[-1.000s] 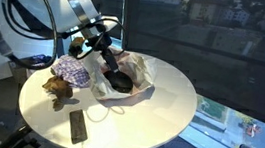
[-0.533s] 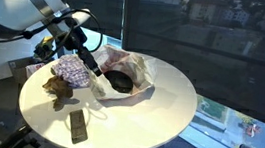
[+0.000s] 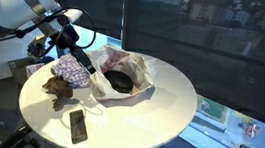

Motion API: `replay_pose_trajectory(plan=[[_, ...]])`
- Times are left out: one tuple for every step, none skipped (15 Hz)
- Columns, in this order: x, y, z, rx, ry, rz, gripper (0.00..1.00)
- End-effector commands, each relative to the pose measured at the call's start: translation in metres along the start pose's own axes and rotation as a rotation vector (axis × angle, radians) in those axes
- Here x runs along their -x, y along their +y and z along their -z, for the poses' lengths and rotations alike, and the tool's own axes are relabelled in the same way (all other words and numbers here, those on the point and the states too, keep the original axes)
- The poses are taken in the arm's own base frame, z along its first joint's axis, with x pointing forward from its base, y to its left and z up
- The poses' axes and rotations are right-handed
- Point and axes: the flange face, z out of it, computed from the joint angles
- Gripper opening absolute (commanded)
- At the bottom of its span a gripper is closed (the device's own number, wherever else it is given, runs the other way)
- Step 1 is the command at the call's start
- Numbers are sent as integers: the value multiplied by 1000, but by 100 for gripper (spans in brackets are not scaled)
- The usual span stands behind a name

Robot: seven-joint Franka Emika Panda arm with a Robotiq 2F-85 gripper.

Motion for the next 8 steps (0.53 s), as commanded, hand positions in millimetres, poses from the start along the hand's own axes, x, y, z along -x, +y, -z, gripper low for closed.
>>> replay_pose_trajectory(plan=[[0,0,0,1,0,0,100],[0,2,-9,-3,-37,-19,100],[2,0,-12,-25,-51,-12,100],[1,-10,-12,-42,-44,27,100],[-1,-25,-12,-60,-33,78,100],[-5,-40,-12,-76,-15,130,100],[-9,-56,-12,-85,-2,172,100],[-14,-71,-8,-109,7,200,100]])
